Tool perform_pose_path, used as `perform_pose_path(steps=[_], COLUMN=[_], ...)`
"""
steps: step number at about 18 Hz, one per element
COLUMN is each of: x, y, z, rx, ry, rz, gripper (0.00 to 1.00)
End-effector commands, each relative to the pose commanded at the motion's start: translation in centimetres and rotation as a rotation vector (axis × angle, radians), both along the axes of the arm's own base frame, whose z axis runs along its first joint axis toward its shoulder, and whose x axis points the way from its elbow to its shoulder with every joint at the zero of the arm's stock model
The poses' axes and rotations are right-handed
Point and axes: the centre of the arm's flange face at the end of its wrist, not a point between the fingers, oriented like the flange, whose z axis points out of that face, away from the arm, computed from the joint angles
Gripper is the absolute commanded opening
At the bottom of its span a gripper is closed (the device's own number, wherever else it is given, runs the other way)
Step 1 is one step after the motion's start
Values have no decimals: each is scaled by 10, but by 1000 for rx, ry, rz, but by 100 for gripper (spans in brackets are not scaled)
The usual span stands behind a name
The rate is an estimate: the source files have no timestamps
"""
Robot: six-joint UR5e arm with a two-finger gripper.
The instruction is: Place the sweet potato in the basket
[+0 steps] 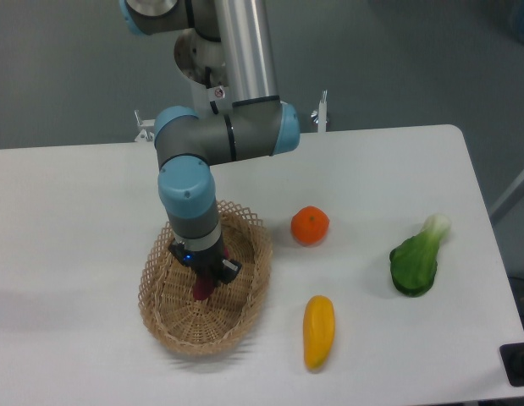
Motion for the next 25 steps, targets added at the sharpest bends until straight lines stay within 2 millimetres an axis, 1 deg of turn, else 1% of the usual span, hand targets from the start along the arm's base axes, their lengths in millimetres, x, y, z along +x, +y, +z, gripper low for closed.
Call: perform_pose_path(steps=[2,4,5,6,7,8,10,13,15,16,18,20,22,23,24,25], x=[2,3,3,2,-2,-6,-11,-17,-32,-39,-60,-79,-101,-119,-136,-150], y=[1,-2,-2,-1,-2,-3,-5,-5,-6,-3,-7,-14,-19,-24,-30,-35], z=[0,2,6,9,14,20,34,57,82,94,111,139,157,170,188,201], rx=[-1,1,7,9,3,-9,-16,24,60,77,101,138,158,174,195,207], ry=[-1,1,6,17,46,83,143,174,203,216,236,267,294,309,332,350], rz=[-3,-5,-5,-4,0,4,12,25,52,60,94,126,147,171,194,203], gripper=[35,39,48,66,91,100,100,100,100,100,100,100,100,100,100,100])
